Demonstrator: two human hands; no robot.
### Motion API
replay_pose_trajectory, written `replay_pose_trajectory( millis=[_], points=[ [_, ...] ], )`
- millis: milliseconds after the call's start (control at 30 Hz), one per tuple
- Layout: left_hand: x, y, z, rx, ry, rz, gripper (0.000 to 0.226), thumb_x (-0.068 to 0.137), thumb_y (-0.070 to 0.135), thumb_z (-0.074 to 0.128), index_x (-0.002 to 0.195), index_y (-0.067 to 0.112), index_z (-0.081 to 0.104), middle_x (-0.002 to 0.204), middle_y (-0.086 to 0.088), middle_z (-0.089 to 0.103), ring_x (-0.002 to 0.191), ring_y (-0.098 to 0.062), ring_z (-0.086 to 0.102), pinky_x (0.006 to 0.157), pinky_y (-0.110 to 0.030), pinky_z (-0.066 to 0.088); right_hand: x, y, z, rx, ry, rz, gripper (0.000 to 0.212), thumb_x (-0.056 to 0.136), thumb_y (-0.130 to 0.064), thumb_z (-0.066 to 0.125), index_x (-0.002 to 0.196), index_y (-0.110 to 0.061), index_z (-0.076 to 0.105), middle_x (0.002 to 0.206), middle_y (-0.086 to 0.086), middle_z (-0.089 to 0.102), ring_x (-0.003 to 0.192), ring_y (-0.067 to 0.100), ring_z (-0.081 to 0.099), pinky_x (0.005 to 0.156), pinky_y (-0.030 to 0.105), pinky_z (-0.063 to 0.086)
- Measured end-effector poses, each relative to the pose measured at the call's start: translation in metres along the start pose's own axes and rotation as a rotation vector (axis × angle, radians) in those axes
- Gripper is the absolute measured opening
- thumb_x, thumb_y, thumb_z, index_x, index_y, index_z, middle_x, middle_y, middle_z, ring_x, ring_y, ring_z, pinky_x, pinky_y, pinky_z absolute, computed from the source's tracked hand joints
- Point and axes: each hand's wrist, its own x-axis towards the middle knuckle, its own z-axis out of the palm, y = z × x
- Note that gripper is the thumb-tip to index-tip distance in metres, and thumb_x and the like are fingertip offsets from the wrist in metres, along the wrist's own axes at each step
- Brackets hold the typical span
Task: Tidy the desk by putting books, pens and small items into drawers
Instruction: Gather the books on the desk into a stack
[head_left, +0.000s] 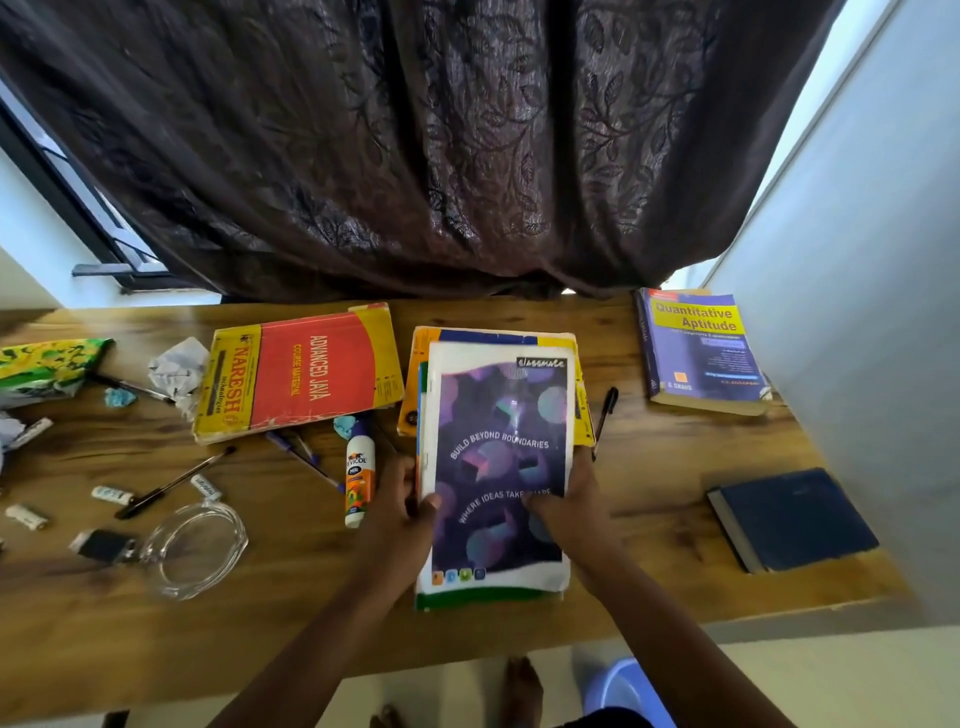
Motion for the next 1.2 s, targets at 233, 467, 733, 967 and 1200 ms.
replay_pose_trajectory(
  millis=[233,467,733,967,1200],
  points=[
    [0.003,0.020,-0.005,-0.039,0.077,0.240,0.039,0.101,0.000,0.053,0.131,0.024,0.044,0.118,0.015,0.067,0.103,0.005,0.065,0.074,-0.008,0.049,-0.012,-0.024,0.003,0.161,0.063,-0.230,0.058,0.088,0.016,0.065,0.131,-0.019,0.048,0.114,0.001,0.069,0.102,0.011,0.072,0.069,0.028,0.062],
    [0.001,-0.004,0.002,0.060,0.078,0.189,0.052,0.099,0.000,0.056,0.147,0.009,0.039,0.131,-0.004,0.062,0.120,-0.020,0.061,0.083,-0.009,0.049,-0.013,0.003,0.011,0.118,0.101,-0.294,0.064,0.088,0.008,0.068,0.141,-0.018,0.042,0.125,0.003,0.064,0.116,0.015,0.065,0.079,0.025,0.060],
    [-0.003,0.011,0.006,0.052,0.054,0.170,0.056,0.099,-0.003,0.055,0.148,0.015,0.036,0.125,0.009,0.054,0.115,-0.007,0.053,0.078,0.002,0.044,-0.013,0.015,0.013,0.105,0.080,-0.281,0.070,0.082,-0.018,0.072,0.143,-0.030,0.039,0.134,-0.001,0.057,0.126,0.013,0.058,0.098,0.044,0.059],
    [-0.011,0.001,-0.015,0.065,0.001,0.096,0.057,0.094,-0.004,0.061,0.135,0.033,0.050,0.112,0.014,0.072,0.098,-0.007,0.071,0.077,-0.031,0.060,-0.016,0.004,-0.004,0.200,-0.105,-0.225,0.056,0.088,-0.015,0.068,0.140,-0.019,0.048,0.126,0.004,0.067,0.116,0.026,0.068,0.083,0.046,0.063],
    [-0.044,-0.030,-0.030,0.079,-0.238,-0.273,0.039,0.078,0.008,0.079,0.109,0.026,0.062,0.089,0.004,0.077,0.081,-0.016,0.075,0.076,-0.048,0.062,-0.020,0.033,-0.017,0.045,-0.315,-0.093,0.030,0.088,-0.015,0.065,0.115,-0.025,0.072,0.112,0.009,0.076,0.104,0.031,0.073,0.089,0.055,0.059]
  ],
)
